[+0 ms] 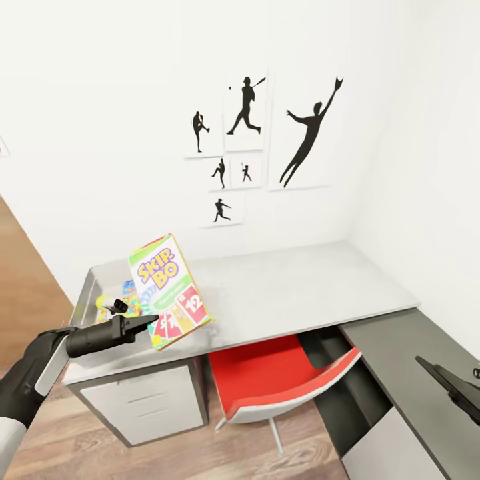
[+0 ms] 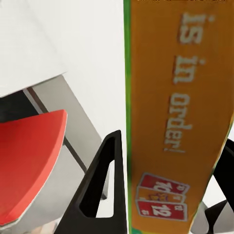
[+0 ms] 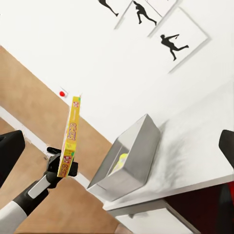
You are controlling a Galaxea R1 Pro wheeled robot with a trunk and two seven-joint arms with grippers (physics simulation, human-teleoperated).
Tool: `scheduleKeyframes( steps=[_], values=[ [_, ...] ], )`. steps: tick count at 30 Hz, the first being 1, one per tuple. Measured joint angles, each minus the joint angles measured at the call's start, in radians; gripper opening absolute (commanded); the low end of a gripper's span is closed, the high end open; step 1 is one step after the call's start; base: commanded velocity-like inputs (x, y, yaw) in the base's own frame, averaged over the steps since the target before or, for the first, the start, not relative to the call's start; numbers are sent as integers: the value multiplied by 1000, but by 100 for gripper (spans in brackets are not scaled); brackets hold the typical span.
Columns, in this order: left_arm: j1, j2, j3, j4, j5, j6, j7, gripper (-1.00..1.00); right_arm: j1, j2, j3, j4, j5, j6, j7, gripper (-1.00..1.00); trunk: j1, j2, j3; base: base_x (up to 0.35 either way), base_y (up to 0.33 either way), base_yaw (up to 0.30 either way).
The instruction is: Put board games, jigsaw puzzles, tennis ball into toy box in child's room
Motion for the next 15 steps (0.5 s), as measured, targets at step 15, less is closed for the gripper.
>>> scheduleKeyframes(
  steps=[15],
  values=[
    [0,3,4,0,-2,-1,0,-100,-1,0,0,2,-1,0,1,100,0,0,20,47,209,184]
  ],
)
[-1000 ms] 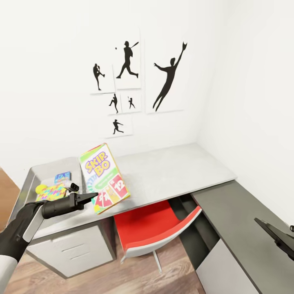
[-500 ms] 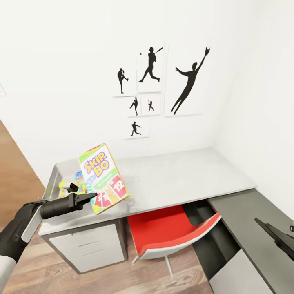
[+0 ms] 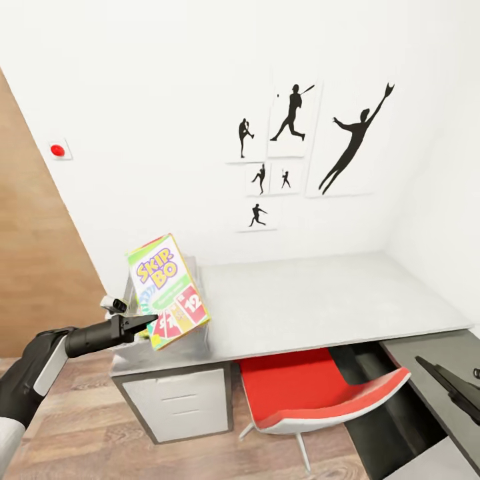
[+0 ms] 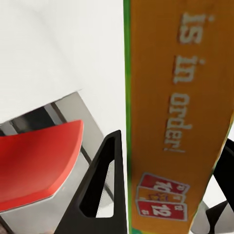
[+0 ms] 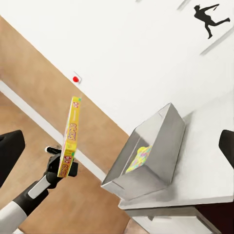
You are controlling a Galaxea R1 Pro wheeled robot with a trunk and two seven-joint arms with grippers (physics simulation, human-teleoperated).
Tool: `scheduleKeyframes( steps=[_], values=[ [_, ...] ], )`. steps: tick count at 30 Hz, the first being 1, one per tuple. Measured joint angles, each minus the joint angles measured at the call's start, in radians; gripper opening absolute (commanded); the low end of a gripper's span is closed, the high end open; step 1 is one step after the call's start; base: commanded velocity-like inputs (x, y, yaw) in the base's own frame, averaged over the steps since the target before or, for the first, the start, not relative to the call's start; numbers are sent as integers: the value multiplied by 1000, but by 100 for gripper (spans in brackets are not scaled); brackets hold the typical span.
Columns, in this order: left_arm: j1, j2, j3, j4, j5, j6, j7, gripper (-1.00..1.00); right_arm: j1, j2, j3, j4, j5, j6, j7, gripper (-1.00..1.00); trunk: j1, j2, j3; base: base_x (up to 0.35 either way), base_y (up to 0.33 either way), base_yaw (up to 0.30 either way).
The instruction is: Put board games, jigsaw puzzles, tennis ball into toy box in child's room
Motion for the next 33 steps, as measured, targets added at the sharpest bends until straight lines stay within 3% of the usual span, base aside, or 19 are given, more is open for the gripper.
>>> scheduleKeyframes(
  steps=[19,33],
  values=[
    [1,1,3,1,2,0,0,-100,0,12,-2,-5,-1,0,1,100,0,0,2,67,93,13],
    [1,1,5,1,2,0,0,-100,0,12,-3,-3,-1,0,1,100,0,0,6,7,245,-48]
  ],
)
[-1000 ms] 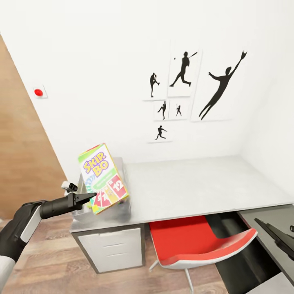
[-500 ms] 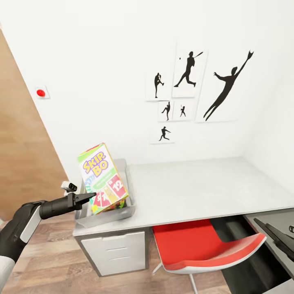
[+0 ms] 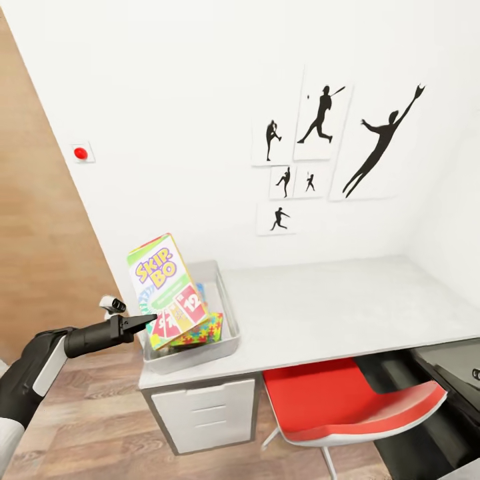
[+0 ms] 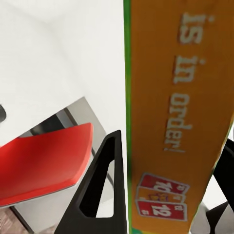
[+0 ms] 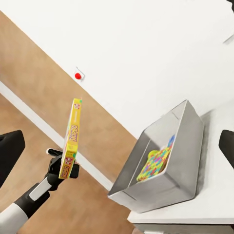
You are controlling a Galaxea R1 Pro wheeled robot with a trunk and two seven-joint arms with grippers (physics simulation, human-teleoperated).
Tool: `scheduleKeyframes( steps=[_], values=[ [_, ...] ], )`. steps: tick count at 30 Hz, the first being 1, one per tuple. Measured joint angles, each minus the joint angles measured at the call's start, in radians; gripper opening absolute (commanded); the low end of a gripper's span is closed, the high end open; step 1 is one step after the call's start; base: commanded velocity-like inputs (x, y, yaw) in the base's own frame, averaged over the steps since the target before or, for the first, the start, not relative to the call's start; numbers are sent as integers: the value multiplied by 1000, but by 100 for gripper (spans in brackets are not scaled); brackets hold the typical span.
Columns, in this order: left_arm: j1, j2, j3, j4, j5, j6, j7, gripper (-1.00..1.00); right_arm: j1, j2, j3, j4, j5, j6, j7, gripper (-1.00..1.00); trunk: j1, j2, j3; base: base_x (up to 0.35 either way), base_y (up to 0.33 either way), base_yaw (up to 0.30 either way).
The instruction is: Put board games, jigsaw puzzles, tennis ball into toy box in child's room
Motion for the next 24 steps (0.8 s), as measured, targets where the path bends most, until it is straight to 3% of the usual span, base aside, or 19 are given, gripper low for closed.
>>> scheduleKeyframes(
  steps=[6,24],
  values=[
    [0,5,-1,0,0,-1,0,-100,0,0,0,1,0,0,0,100,0,0,3,139,226,-56],
    [8,21,0,1,0,-19,0,-100,0,0,0,0,1,0,0,100,0,0,3,109,41,-2]
  ],
)
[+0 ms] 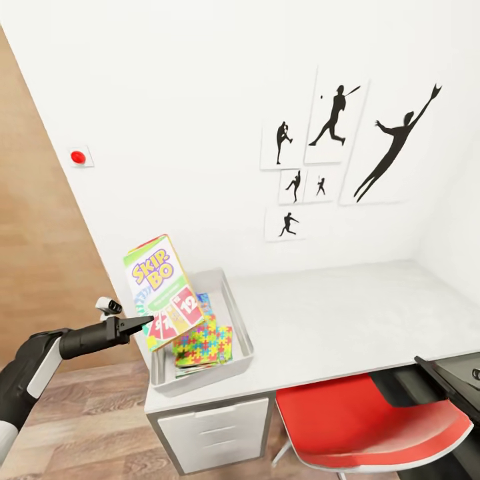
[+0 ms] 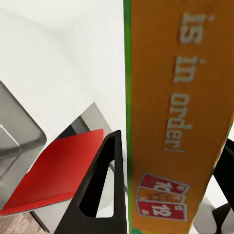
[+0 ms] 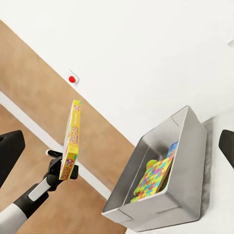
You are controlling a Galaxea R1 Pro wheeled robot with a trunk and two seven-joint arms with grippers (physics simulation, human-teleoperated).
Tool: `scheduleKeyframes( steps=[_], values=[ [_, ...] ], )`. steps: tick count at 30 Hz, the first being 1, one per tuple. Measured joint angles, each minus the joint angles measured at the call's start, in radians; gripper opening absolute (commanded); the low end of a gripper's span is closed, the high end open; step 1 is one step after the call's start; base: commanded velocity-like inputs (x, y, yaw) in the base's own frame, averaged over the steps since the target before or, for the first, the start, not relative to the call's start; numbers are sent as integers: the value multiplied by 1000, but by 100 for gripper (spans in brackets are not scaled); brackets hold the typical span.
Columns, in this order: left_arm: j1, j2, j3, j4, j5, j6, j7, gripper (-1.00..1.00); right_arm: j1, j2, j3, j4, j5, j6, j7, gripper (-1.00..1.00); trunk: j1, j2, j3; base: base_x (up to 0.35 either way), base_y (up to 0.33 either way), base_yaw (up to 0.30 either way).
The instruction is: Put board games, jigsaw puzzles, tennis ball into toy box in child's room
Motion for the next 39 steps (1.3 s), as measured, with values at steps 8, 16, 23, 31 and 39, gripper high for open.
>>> scheduleKeyframes(
  steps=[8,16,23,31,39],
  values=[
    [0,0,1,0,0,-6,2,-100,0,-2,-1,2,0,1,-2,100,0,0,0,78,21,-49],
    [-33,-6,-1,2,-74,14,63,-100,0,-4,-10,5,-1,3,-4,100,0,0,0,8,2,-41],
    [-130,-20,-4,13,-207,91,141,-100,0,-1,-20,3,-1,3,-5,100,0,0,0,1,0,-5],
    [-262,-88,-4,185,-365,110,321,-100,0,-2,-21,3,-1,5,-5,100,0,0,0,0,0,0],
    [-291,-140,-6,258,-405,106,447,-100,0,-2,-22,7,-1,7,-7,100,0,0,0,0,0,0]
  ],
)
